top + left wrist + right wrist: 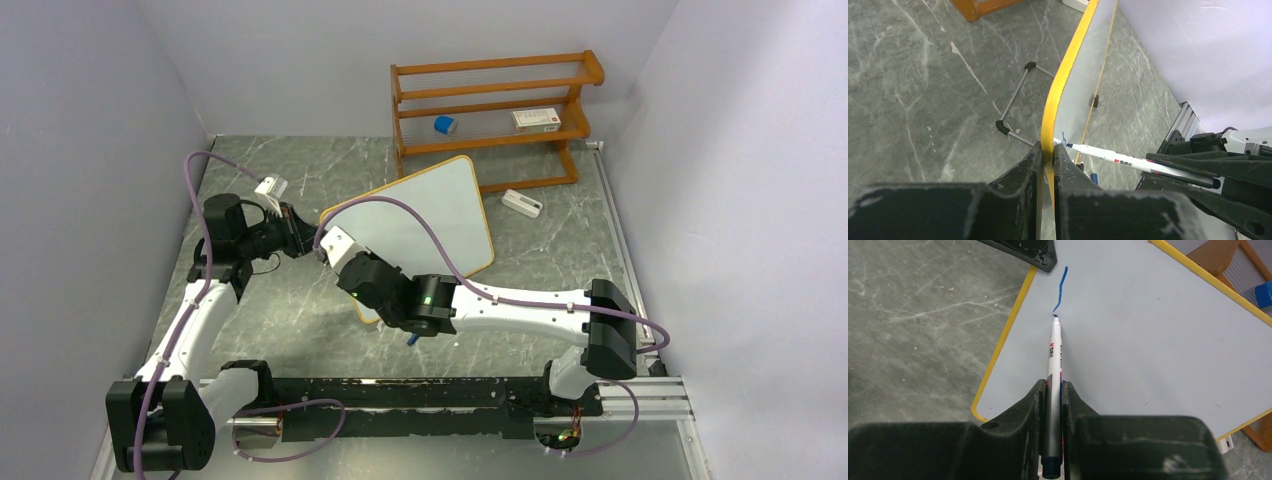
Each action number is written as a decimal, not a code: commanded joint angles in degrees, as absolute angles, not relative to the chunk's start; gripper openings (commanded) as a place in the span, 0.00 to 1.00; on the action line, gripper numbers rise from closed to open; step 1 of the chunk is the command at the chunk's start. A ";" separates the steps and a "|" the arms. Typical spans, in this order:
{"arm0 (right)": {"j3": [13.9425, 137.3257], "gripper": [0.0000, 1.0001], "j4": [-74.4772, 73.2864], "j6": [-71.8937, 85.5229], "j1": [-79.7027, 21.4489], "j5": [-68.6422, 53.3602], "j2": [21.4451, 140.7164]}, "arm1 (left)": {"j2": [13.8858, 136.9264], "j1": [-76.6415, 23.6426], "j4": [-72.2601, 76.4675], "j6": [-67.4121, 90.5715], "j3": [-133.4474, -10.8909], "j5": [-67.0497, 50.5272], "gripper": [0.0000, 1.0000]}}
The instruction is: Write a sentence on the whiteboard
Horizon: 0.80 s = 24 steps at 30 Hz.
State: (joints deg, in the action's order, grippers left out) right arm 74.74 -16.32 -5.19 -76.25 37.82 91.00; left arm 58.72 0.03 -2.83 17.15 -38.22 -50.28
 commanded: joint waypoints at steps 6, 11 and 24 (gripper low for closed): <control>74.62 0.00 -13.88 -6.09 -76.62 38.85 90.60 | 59.74 -1.14 -5.00 16.21 -38.06 -50.77 0.05; 74.88 0.00 -12.89 -7.21 -76.62 39.67 90.68 | 59.85 -1.12 -5.01 16.17 -38.06 -50.74 0.05; 75.42 0.00 -11.02 -8.92 -76.05 41.22 90.87 | 59.72 -1.13 -4.99 16.25 -37.97 -50.97 0.05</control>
State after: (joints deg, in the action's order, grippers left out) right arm 74.72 -13.15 -8.23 -76.20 39.59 91.00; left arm 58.83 0.03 -2.59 17.19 -38.22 -50.50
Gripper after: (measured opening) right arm 0.169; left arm 0.127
